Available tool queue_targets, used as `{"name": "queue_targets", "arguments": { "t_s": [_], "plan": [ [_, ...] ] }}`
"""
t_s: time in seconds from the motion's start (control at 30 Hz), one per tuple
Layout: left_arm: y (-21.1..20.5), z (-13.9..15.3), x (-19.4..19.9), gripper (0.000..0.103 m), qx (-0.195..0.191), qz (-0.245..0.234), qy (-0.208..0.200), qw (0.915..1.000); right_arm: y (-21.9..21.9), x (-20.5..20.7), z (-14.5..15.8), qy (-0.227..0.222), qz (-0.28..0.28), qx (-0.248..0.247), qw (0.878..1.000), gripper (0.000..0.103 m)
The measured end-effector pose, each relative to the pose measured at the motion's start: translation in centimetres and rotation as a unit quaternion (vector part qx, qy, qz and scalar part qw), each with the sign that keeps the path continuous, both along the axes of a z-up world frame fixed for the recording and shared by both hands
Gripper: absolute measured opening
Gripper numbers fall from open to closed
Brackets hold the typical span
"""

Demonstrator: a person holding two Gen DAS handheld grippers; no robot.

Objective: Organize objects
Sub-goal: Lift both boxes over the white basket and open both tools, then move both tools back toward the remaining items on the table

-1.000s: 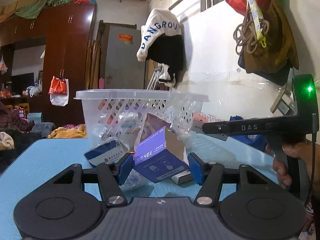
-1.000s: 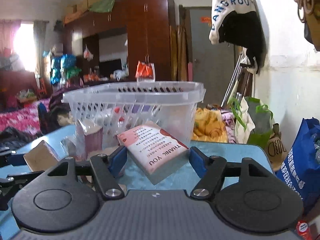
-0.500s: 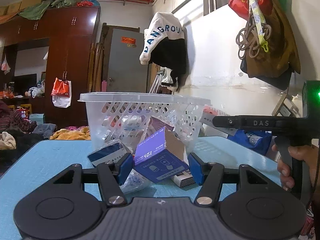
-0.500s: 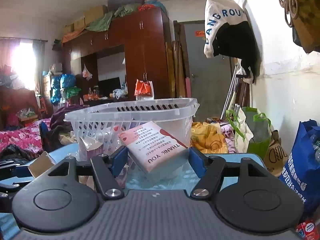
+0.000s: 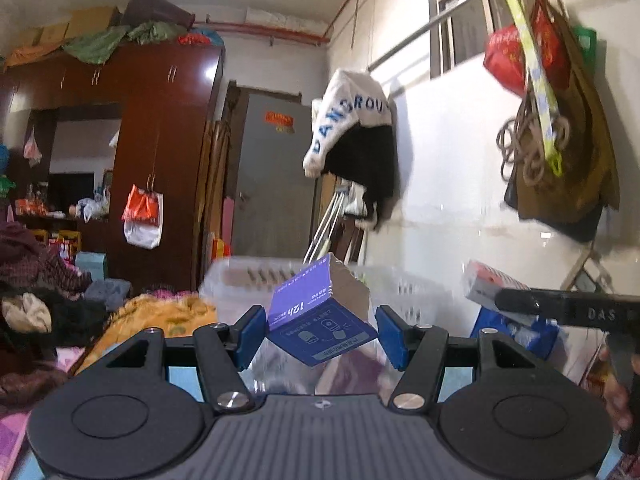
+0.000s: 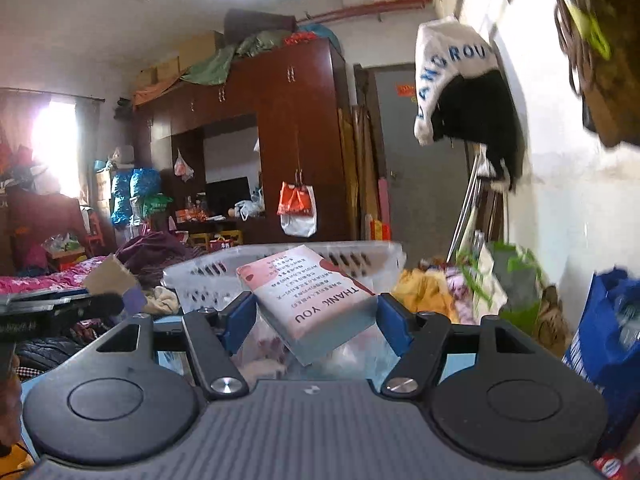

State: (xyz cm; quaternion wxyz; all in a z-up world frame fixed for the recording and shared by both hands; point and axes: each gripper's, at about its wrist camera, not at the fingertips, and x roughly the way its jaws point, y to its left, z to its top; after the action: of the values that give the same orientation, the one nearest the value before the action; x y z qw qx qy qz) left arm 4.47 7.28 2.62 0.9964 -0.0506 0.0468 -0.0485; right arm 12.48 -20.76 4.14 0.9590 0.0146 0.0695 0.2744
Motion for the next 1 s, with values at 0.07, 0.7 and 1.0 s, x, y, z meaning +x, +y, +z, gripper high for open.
{"name": "queue_targets", "arguments": {
  "t_s": [0.07,0.7,1.0],
  "plan": [
    [0.0,1.4,0.3,0.064,0.003,0.0,-0.01,0.9999,0.3,0.0,1.3,-0.009,0.003,-0.001,1.0,0.069],
    [0.9,4.0,19.6,0.077,0.001,0.028,0.158,0.9871,8.1,11.2,2.6,-0.005,-0.018,-0.099,0.995,0.101],
    [1.2,2.2,10.6,0.09,0.028,0.016,0.124,0.9917,3.3,5.0,-0.5,0.075,0.039,-0.023,0.996,0.103]
  ]
}}
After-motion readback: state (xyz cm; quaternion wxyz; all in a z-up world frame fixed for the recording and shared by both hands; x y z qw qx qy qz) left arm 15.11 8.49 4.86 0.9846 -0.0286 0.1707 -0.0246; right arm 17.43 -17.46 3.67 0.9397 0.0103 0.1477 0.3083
